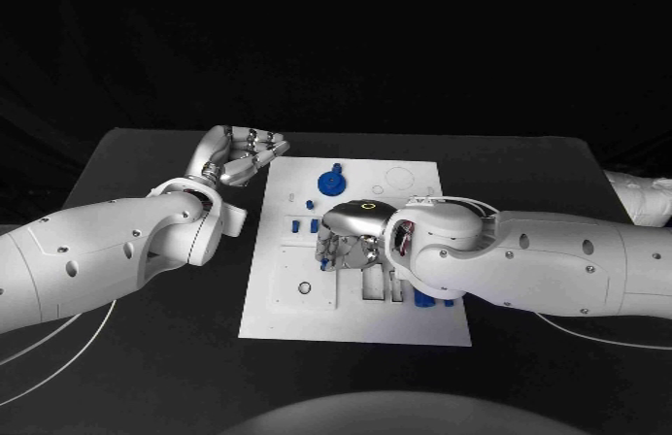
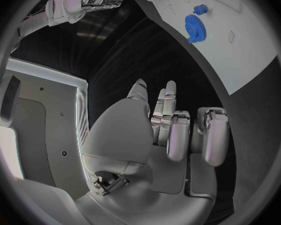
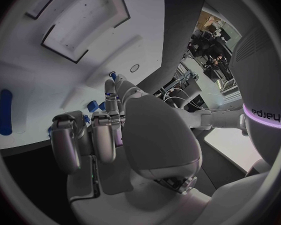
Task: Assemble the parts on the task board
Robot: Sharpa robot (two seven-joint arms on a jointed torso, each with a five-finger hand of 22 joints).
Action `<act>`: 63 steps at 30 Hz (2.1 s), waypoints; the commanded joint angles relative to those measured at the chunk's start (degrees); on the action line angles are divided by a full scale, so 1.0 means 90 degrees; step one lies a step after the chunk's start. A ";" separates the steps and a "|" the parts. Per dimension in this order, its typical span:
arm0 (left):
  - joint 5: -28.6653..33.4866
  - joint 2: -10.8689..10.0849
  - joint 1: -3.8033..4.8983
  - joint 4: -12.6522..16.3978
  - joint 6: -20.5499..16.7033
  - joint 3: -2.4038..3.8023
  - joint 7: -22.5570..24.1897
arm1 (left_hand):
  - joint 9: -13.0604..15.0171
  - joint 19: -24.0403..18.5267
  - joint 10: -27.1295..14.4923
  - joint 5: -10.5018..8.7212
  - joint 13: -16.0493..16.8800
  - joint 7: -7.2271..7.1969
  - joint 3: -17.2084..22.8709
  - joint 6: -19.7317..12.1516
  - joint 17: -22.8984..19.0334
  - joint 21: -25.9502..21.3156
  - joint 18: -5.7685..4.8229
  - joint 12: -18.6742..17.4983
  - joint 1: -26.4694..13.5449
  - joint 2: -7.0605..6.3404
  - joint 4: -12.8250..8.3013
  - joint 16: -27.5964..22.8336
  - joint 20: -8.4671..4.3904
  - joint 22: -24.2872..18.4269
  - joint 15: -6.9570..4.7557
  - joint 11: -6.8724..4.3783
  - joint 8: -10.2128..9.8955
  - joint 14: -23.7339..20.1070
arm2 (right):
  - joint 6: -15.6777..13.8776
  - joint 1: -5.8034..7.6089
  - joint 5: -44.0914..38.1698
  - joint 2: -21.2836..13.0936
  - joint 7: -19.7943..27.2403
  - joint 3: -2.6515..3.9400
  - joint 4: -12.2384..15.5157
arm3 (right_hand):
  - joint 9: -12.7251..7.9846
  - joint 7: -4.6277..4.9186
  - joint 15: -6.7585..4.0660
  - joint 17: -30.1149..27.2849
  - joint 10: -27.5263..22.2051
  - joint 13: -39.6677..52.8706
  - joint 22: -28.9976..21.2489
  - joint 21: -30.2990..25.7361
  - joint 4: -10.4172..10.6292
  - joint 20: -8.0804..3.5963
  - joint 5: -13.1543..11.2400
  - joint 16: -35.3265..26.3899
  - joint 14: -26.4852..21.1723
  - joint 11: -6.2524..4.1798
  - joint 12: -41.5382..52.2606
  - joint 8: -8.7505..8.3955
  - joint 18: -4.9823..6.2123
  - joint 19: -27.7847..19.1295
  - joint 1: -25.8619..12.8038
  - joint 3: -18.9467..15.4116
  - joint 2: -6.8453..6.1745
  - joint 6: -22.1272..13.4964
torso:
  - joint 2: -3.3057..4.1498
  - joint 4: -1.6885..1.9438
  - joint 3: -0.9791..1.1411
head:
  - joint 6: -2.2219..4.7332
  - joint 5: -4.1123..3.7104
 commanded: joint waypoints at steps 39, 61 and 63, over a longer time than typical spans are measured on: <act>0.0006 -0.0019 0.0003 0.0039 0.0087 0.0005 0.0085 | 0.0001 0.0670 0.0004 0.0003 -0.0005 -0.0022 -0.0045 0.0030 0.1675 0.0016 -0.0096 -0.0049 0.0003 0.0075 -0.0003 0.0016 -0.0018 0.1677 -0.0025 0.0006 0.0014 0.0652 | 0.0075 -0.0081 -0.0722 0.0083 0.0060 -0.0013 -0.0033 | -0.0017 0.0035 0.0080 0.1675 -0.0131 -0.0006 0.1676 0.0029 -0.0001 0.0064 0.0017 0.0026 0.0687 0.0076 -0.0037 -0.0044 -0.0043 0.0667 -0.0058 0.0053 -0.0010 -0.0067 | -0.0001 0.0001 -0.0001 | -0.0021 -0.0019; 0.0006 -0.0016 0.0003 0.0031 0.0096 0.0005 0.0085 | 0.0002 0.0670 0.0003 0.0004 -0.0006 -0.0023 -0.0050 0.0036 0.1675 0.0016 -0.0096 -0.0050 0.0009 0.0080 -0.0002 0.0016 -0.0018 0.1677 -0.0025 0.0006 0.0016 0.0652 | 0.0245 -0.0084 -0.0688 0.0076 -0.0027 -0.0014 -0.0036 | -0.0132 0.0100 0.0179 0.1675 -0.0528 -0.0006 0.1676 0.0029 0.0096 0.0160 -0.0001 0.0026 0.0687 0.0199 -0.0037 -0.0124 -0.0043 0.0667 -0.0301 0.0029 -0.0217 -0.0508 | -0.0001 0.0000 -0.0001 | -0.0008 -0.0032; 0.0006 -0.0015 0.0003 0.0029 0.0097 0.0005 0.0086 | 0.0002 0.0670 0.0003 0.0004 -0.0006 -0.0023 -0.0050 0.0036 0.1675 0.0016 -0.0096 -0.0050 0.0009 0.0080 -0.0002 0.0016 -0.0018 0.1677 -0.0025 0.0006 0.0016 0.0652 | 0.0244 -0.0084 -0.0679 0.0074 -0.0038 -0.0014 -0.0037 | -0.0156 0.0124 0.0203 0.1675 -0.0589 -0.0005 0.1676 0.0029 0.0102 0.0182 -0.0002 0.0026 0.0687 0.0225 -0.0036 -0.0125 -0.0043 0.0667 -0.0323 0.0029 -0.0244 -0.0615 | -0.0001 0.0000 -0.0002 | -0.0006 -0.0034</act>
